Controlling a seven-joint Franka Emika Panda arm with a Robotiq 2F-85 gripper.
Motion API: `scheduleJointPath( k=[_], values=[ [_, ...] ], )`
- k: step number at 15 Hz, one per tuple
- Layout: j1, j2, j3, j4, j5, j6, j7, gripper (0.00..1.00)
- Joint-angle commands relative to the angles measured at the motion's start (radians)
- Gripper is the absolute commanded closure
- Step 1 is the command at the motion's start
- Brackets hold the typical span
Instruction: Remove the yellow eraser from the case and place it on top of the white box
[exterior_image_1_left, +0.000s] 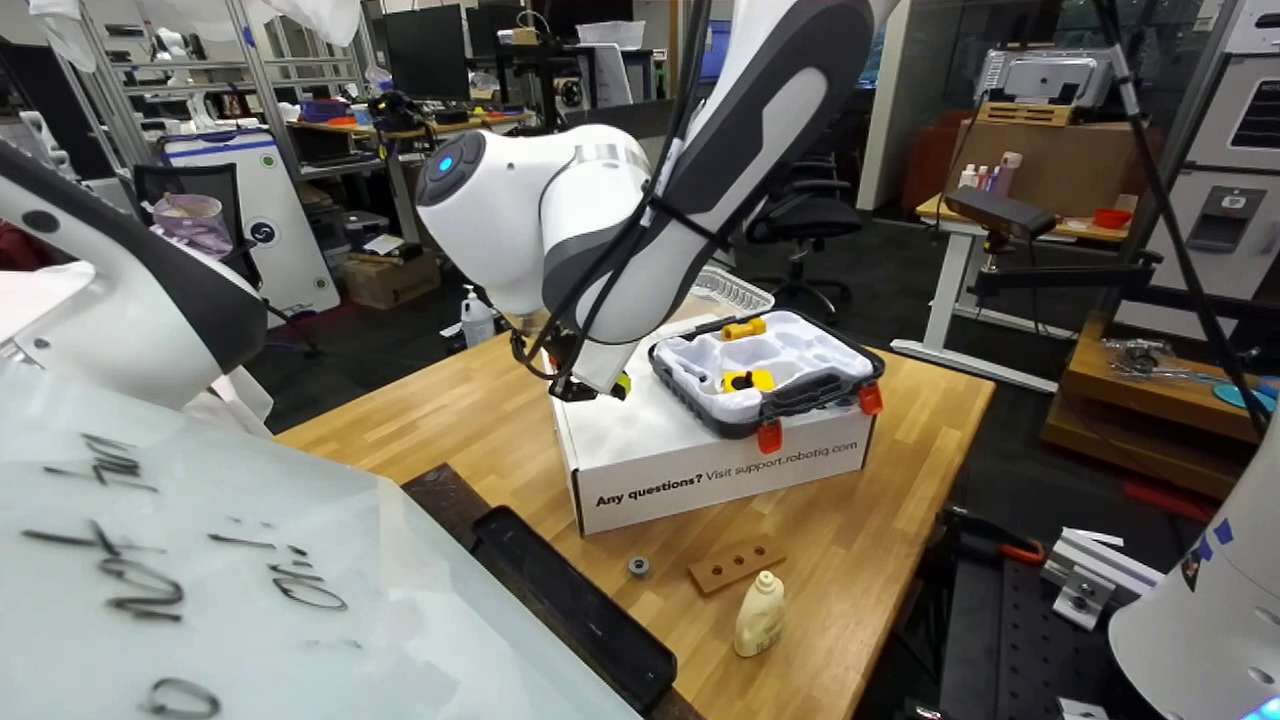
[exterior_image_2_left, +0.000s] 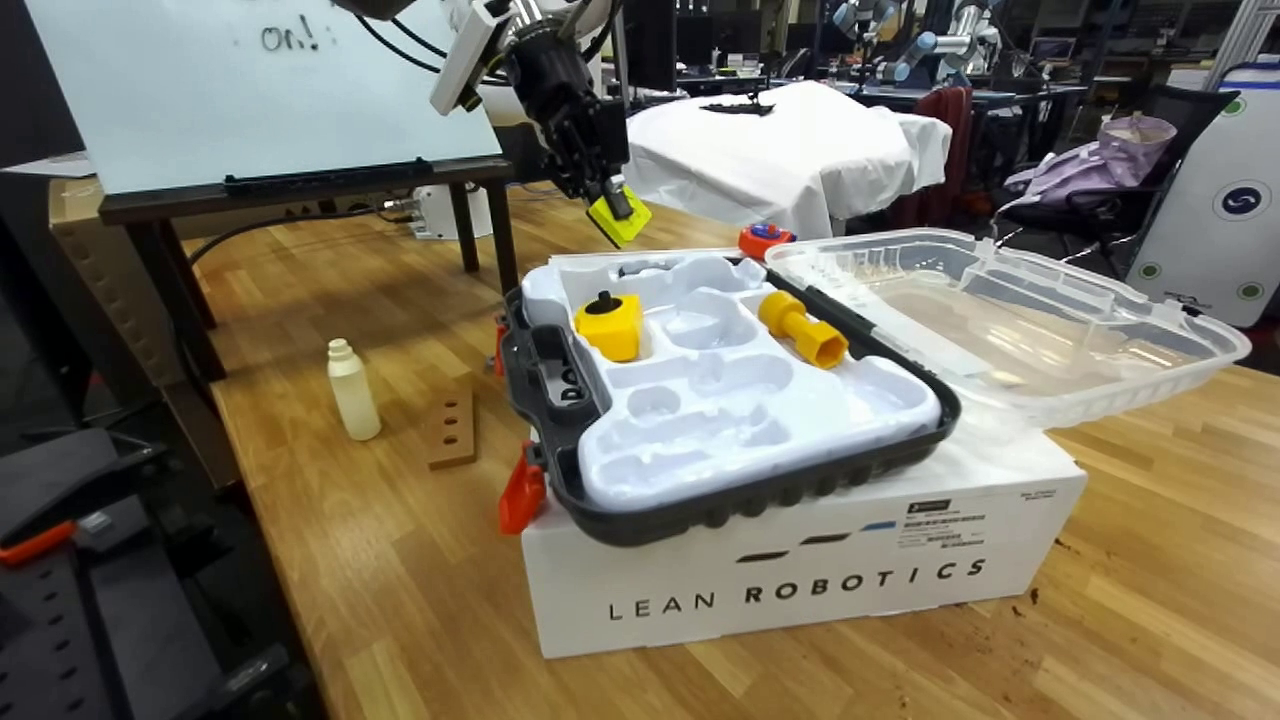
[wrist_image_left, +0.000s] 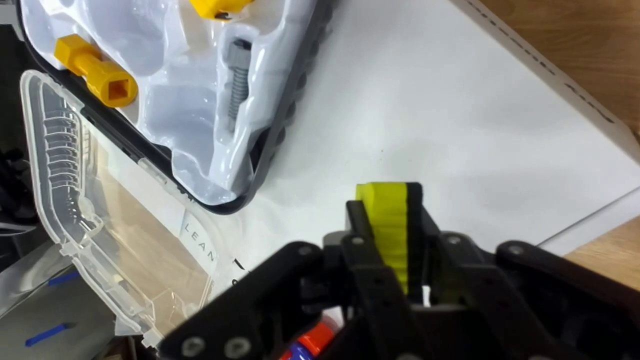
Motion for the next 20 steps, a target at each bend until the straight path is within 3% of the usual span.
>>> scheduleJointPath(
  k=[1, 14, 15, 16, 18, 20],
  values=[
    [0.037, 0.043, -0.027, 0.06, -0.015, -0.072, -0.017, 0.94],
    [0.076, 0.151, -0.035, 0.168, 0.0, -0.208, -0.017, 0.94],
    [0.077, 0.155, -0.033, 0.176, 0.005, -0.213, -0.019, 0.91],
    [0.075, 0.155, -0.028, 0.181, 0.018, -0.216, -0.023, 0.52],
    [0.072, 0.155, -0.022, 0.194, 0.048, -0.221, -0.028, 0.45],
    [0.072, 0.153, -0.025, 0.199, 0.062, -0.222, -0.028, 0.31]
  ],
)
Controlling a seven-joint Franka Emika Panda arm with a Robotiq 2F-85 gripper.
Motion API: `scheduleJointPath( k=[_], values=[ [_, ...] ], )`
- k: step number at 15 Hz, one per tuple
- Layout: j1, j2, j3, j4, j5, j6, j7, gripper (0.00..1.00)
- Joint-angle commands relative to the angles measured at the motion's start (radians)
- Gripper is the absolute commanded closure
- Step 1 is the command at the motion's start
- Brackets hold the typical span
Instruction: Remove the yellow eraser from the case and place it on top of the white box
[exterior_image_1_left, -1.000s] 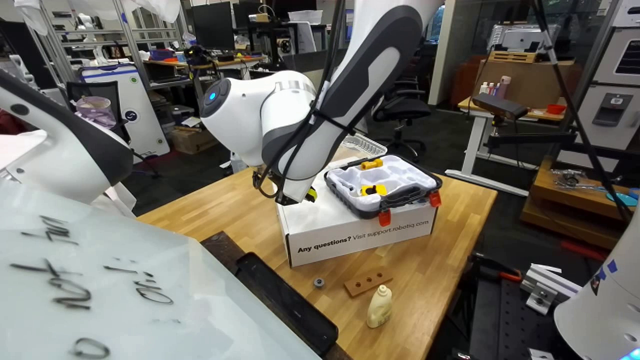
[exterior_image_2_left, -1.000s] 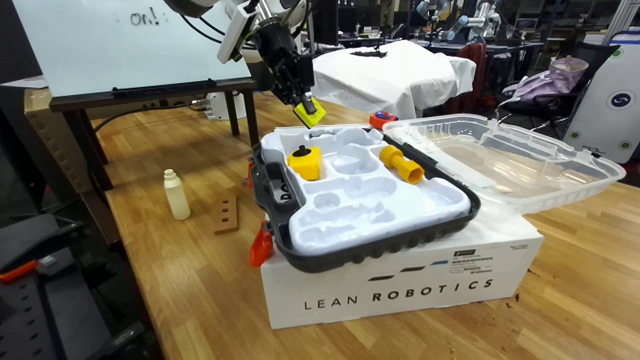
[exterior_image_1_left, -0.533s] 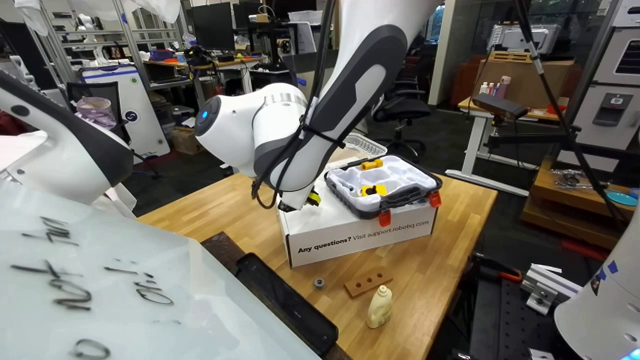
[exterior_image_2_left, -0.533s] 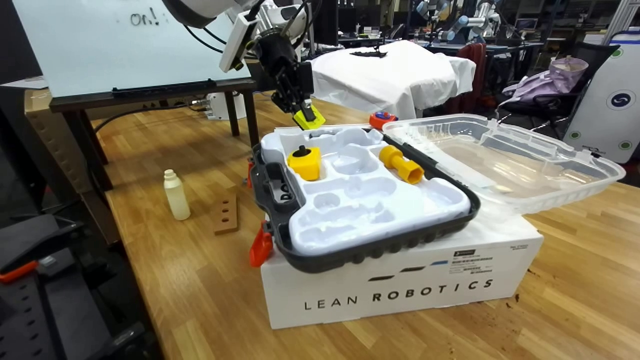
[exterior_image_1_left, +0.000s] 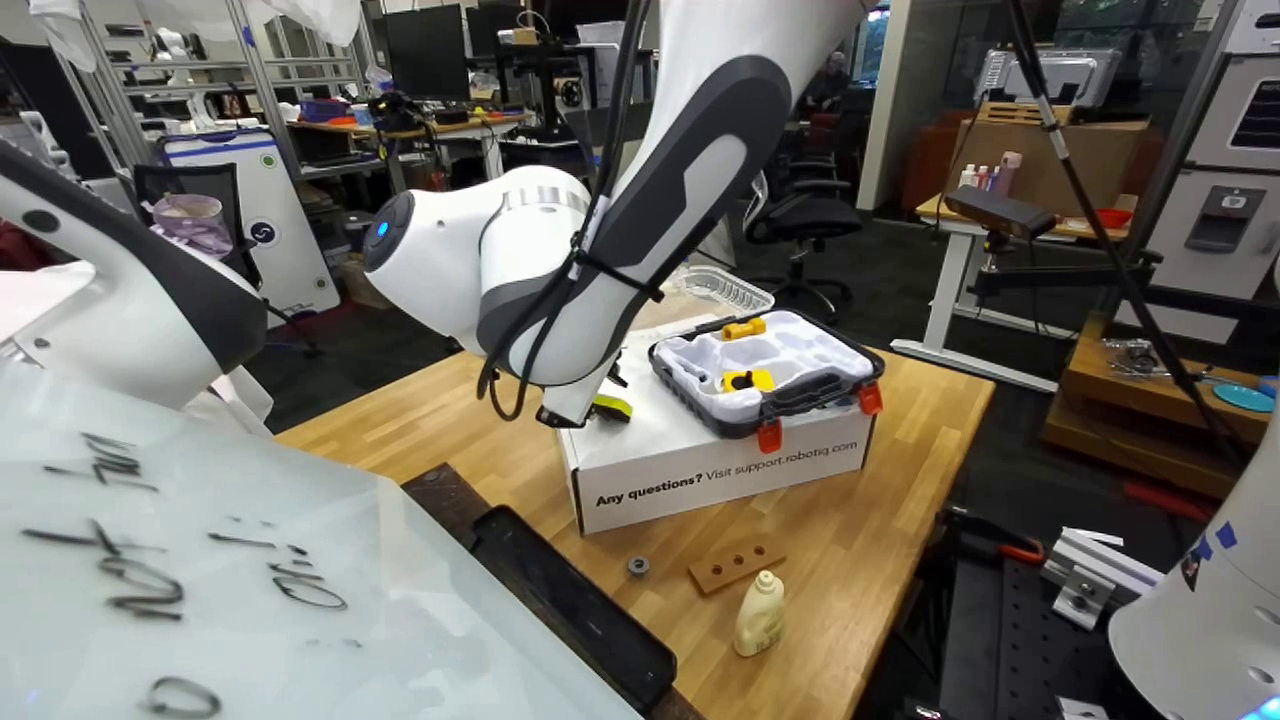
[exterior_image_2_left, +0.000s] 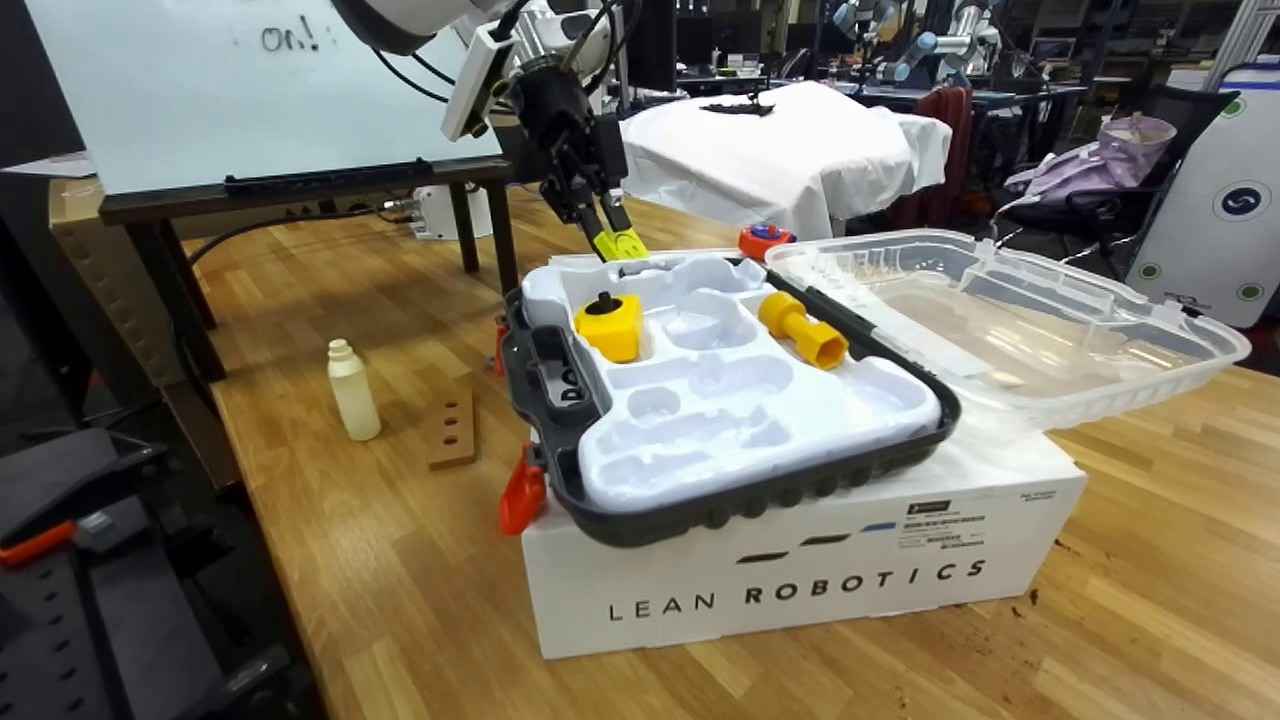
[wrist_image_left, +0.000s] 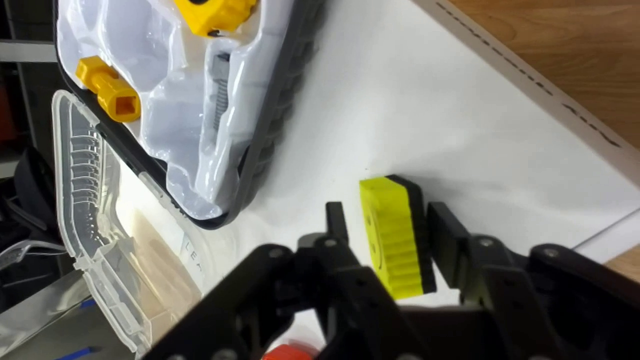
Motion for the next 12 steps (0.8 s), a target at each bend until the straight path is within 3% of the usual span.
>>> scheduleJointPath(
  k=[1, 4, 5, 12],
  values=[
    [0.004, 0.004, -0.006, 0.027, 0.04, -0.033, -0.026, 0.23],
    [0.004, -0.004, -0.009, 0.018, 0.047, -0.032, -0.025, 0.03],
    [0.004, -0.009, -0.009, 0.012, 0.052, -0.03, -0.026, 0.0],
    [-0.019, -0.137, 0.021, -0.11, 0.183, 0.033, -0.083, 0.0]
  ],
)
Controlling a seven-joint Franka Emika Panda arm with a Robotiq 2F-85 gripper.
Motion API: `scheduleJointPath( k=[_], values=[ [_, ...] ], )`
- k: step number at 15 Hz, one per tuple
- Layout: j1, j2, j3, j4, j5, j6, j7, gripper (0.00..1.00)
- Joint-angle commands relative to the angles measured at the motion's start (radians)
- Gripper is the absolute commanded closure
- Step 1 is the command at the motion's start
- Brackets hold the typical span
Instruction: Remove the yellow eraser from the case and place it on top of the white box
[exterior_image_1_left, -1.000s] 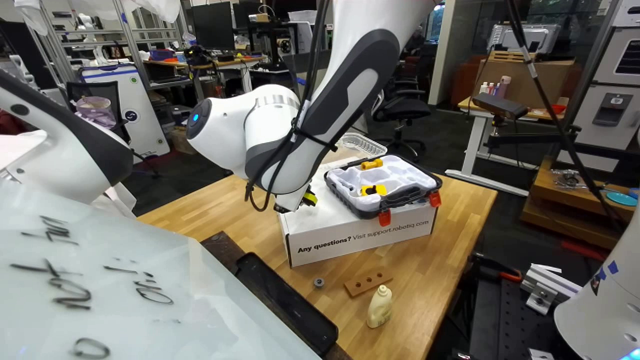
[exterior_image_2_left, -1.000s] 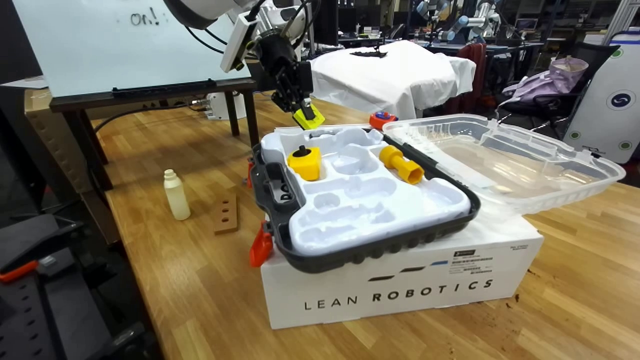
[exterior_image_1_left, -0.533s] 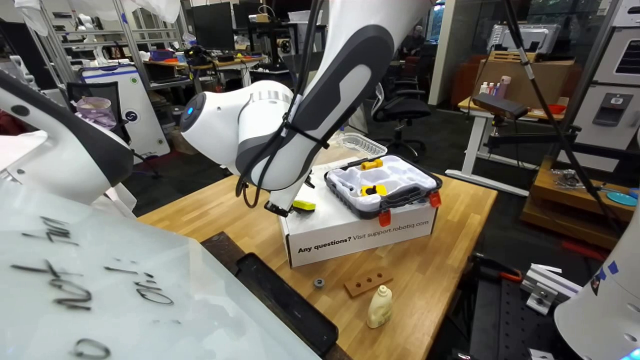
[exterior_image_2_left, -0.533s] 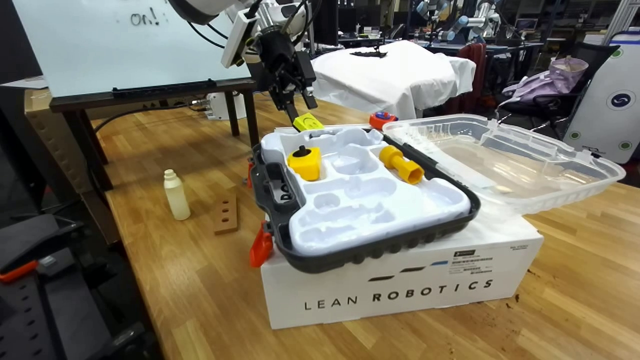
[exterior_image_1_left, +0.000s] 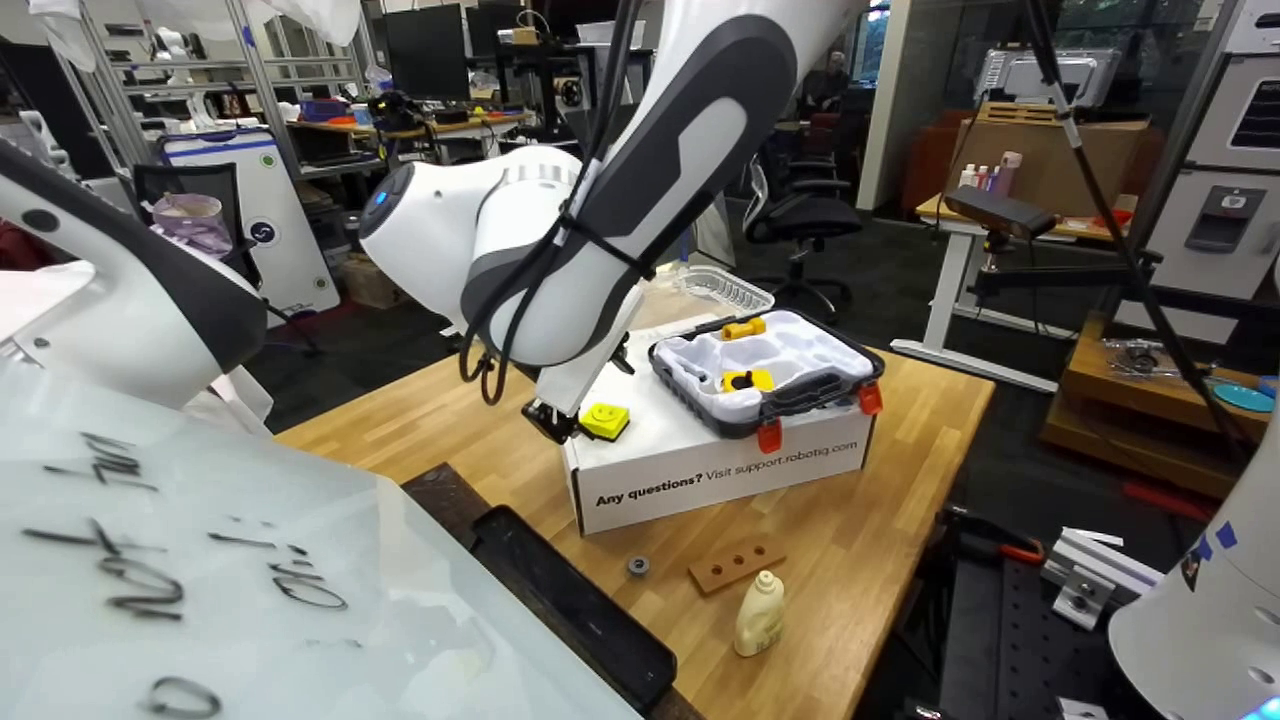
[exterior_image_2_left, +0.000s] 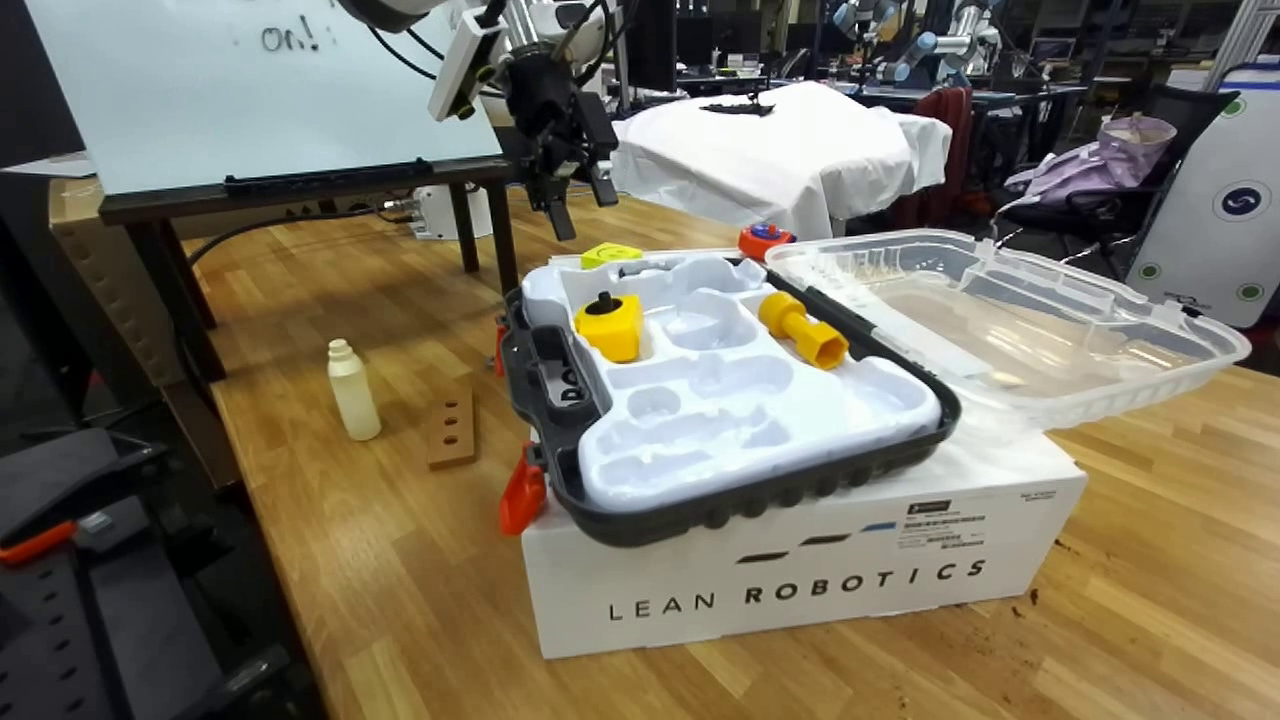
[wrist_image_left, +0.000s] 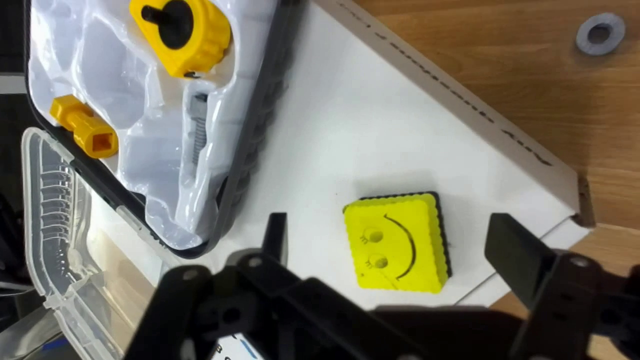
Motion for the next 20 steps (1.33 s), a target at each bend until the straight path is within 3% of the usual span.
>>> scheduleJointPath(
  k=[1, 5, 13, 14, 17, 20],
  values=[
    [-0.027, -0.156, 0.027, -0.136, 0.117, 0.059, -0.071, 0.0],
    [-0.036, -0.357, 0.04, -0.267, 0.258, 0.086, -0.096, 0.0],
    [-0.06, -0.723, 0.068, -0.525, 0.423, 0.12, -0.141, 0.0],
    [-0.064, -0.641, 0.083, -0.446, 0.378, 0.066, -0.097, 0.0],
    [-0.077, -0.724, 0.092, -0.509, 0.407, 0.082, -0.118, 0.0],
    [-0.078, -0.72, 0.092, -0.518, 0.407, 0.098, -0.118, 0.0]
  ],
)
